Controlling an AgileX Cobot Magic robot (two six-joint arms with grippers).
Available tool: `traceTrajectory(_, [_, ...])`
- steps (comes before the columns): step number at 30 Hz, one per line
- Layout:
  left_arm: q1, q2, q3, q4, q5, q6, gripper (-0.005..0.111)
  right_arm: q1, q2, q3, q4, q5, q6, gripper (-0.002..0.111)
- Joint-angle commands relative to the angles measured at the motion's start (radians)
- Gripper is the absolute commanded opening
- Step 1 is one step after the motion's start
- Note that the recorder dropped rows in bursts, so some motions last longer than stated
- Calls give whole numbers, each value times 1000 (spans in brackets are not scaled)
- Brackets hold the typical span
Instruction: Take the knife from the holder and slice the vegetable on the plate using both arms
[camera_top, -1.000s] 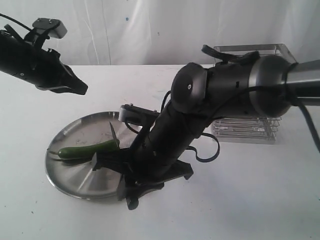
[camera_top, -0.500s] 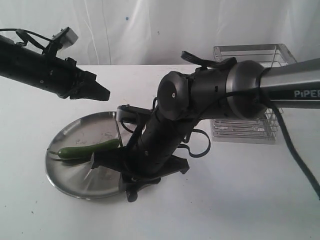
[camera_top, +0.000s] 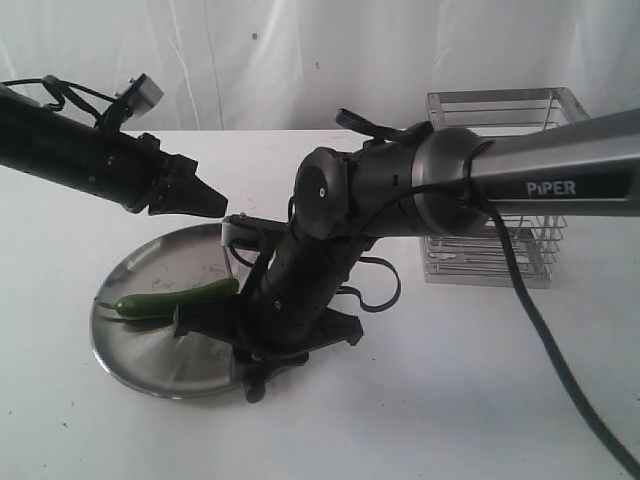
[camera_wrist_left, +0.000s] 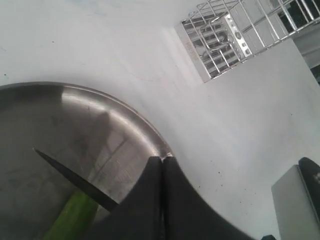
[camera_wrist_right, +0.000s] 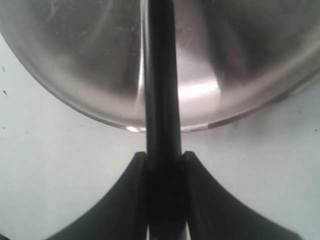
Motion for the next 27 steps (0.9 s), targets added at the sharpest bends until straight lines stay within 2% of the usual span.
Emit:
traceTrajectory(1, [-1,-3,45,-46,6,54,0,1,3,-4,-11,11,-7,0])
traceTrajectory(16, [-1,-1,185,-352,-39,341,0,1,19,-4,-11,15,-17,0])
traceTrajectory(22, [-2,53,190,-390,-29,363,0,1,19,-4,-9,15,-21,0])
traceTrajectory(27, [-3,79,190,-428,54,381,0,1,19,-4,-7,15,-22,0])
